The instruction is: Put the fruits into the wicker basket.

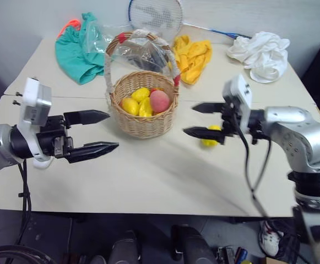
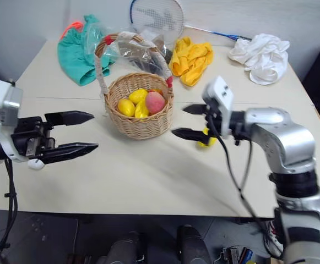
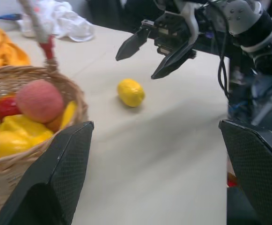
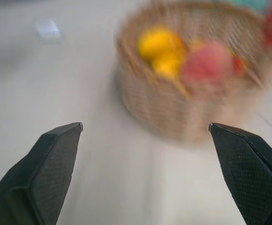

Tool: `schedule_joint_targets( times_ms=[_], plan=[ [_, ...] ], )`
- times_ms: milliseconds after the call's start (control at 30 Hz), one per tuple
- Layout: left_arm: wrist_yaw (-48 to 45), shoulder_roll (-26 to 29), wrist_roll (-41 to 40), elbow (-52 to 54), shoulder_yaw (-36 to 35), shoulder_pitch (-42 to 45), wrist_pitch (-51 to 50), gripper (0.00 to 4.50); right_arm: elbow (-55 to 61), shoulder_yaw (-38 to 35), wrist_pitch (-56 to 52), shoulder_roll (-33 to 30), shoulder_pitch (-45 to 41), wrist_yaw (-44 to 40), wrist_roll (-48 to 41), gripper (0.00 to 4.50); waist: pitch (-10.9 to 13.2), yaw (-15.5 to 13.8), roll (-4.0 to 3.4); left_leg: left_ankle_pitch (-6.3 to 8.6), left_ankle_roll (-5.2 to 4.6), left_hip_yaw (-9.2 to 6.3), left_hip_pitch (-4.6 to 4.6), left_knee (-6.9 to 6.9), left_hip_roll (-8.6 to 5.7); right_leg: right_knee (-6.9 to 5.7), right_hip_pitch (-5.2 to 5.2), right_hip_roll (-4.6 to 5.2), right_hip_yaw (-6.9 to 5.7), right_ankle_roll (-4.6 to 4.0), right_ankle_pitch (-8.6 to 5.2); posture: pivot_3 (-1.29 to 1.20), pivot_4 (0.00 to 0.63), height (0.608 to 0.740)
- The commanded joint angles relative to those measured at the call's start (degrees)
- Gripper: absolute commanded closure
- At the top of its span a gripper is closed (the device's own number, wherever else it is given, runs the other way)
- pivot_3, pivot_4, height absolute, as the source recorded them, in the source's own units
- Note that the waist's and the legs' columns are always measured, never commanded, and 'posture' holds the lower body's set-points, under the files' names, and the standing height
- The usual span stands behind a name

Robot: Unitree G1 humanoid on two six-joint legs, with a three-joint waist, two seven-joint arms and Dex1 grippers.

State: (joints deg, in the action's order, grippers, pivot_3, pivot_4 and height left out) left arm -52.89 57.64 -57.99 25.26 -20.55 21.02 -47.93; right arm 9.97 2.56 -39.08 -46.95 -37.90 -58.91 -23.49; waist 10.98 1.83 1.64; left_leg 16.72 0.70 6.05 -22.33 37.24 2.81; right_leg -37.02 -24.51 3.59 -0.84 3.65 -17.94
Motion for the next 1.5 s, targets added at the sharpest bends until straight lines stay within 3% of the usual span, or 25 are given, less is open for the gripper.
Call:
schedule_joint_targets(
  times_ms=[33,100,267,633,733,900,967,1067,1133,1200,1367,1500],
  plan=[
    [-2.55,0.14,1.83,1.56,4.21,3.22,2.15,0.00,-8.70,3.44,25.99,-6.12,0.89,-5.48,12.64,0.03,0.01,0.53,0.01,0.01,-0.05,0.13,0.10,0.00,-0.06,-0.04,0.02,-0.07,0.12,0.04,0.02,0.00,0.150,0.740],
    [-2.67,-0.78,2.95,0.49,6.33,5.00,2.71,0.00,-18.66,8.63,49.85,-7.40,-0.56,-6.69,21.96,0.03,0.01,1.02,0.02,0.00,-0.09,0.27,0.23,0.03,-0.12,-0.10,0.03,-0.19,0.28,0.08,0.06,0.00,0.150,0.740],
    [-1.59,-3.15,4.95,-0.97,9.35,8.17,3.24,0.00,-38.22,15.07,73.54,-1.74,-9.11,-3.69,32.57,0.03,0.08,2.25,0.07,-0.27,0.33,0.54,0.43,0.07,-0.02,-0.42,-0.05,-0.42,0.68,0.04,0.05,0.00,0.150,0.740],
    [3.07,-6.10,0.83,4.96,8.76,8.48,0.13,0.00,-60.24,20.33,86.41,6.95,-20.72,7.48,45.53,0.03,0.11,2.62,0.10,-0.29,0.37,0.59,0.34,0.29,0.24,-0.63,-0.17,-0.33,0.79,0.00,0.03,0.00,0.150,0.740],
    [3.65,-5.84,0.21,4.93,8.12,8.61,-0.12,0.00,-63.96,20.45,86.94,8.22,-22.26,8.28,46.32,0.64,0.11,2.62,0.10,-0.29,0.37,0.58,0.34,0.36,0.22,-0.68,-0.15,-0.31,0.79,0.00,0.03,0.00,0.150,0.740],
    [3.69,-5.14,0.66,4.42,7.38,7.69,0.14,0.00,-66.67,20.22,88.57,8.74,-22.93,7.54,46.03,2.25,0.11,2.63,0.10,-0.28,0.36,0.55,0.34,0.44,0.23,-0.74,-0.14,-0.32,0.78,0.00,0.03,0.00,0.150,0.740],
    [3.90,-5.01,0.85,4.32,6.99,7.15,0.14,0.00,-66.50,19.73,88.77,8.81,-22.74,6.91,45.05,2.33,0.11,2.62,0.10,-0.28,0.35,0.55,0.34,0.45,0.23,-0.74,-0.13,-0.31,0.78,0.00,0.03,0.00,0.150,0.740],
    [4.59,-4.57,0.35,4.32,4.69,5.12,-0.44,0.00,-60.73,15.39,80.56,10.82,-20.26,-1.66,33.62,2.33,0.11,2.64,0.10,-0.28,0.35,0.54,0.34,0.45,0.24,-0.75,-0.13,-0.32,0.77,0.00,0.03,0.00,0.150,0.740],
    [4.59,-3.50,-0.14,4.29,1.00,1.83,-0.99,0.00,-46.69,11.53,61.60,12.70,-16.57,-9.63,19.41,2.33,0.11,2.90,0.10,-0.27,0.37,0.53,0.34,0.44,0.30,-0.76,-0.13,-0.36,0.78,0.00,0.03,0.00,0.150,0.740],
    [4.88,-2.89,0.23,4.25,-1.42,-0.39,-0.74,0.00,-34.47,9.26,45.97,13.24,-13.70,-12.52,10.76,2.33,0.12,2.92,0.07,-0.23,0.43,0.52,0.33,0.46,0.45,-0.88,-0.14,-0.46,0.79,-0.01,0.02,0.00,0.150,0.740],
    [10.69,-4.04,-0.17,3.22,-6.72,-2.06,-0.91,0.00,-13.78,6.72,17.73,18.07,-12.29,-5.44,-2.11,2.33,0.12,2.28,0.06,-0.13,0.47,0.35,0.27,0.66,0.58,-0.89,-0.12,-0.47,0.61,-0.10,-0.02,0.00,0.150,0.740],
    [13.51,-4.17,-2.54,3.45,-13.94,-6.31,-2.39,0.00,-12.97,6.17,7.92,29.87,-19.31,8.16,-2.64,2.33,0.11,2.92,0.07,-0.09,0.50,0.41,0.28,0.69,0.62,-0.97,-0.18,-0.46,0.59,-0.18,-0.02,0.00,0.150,0.740]
  ],
)
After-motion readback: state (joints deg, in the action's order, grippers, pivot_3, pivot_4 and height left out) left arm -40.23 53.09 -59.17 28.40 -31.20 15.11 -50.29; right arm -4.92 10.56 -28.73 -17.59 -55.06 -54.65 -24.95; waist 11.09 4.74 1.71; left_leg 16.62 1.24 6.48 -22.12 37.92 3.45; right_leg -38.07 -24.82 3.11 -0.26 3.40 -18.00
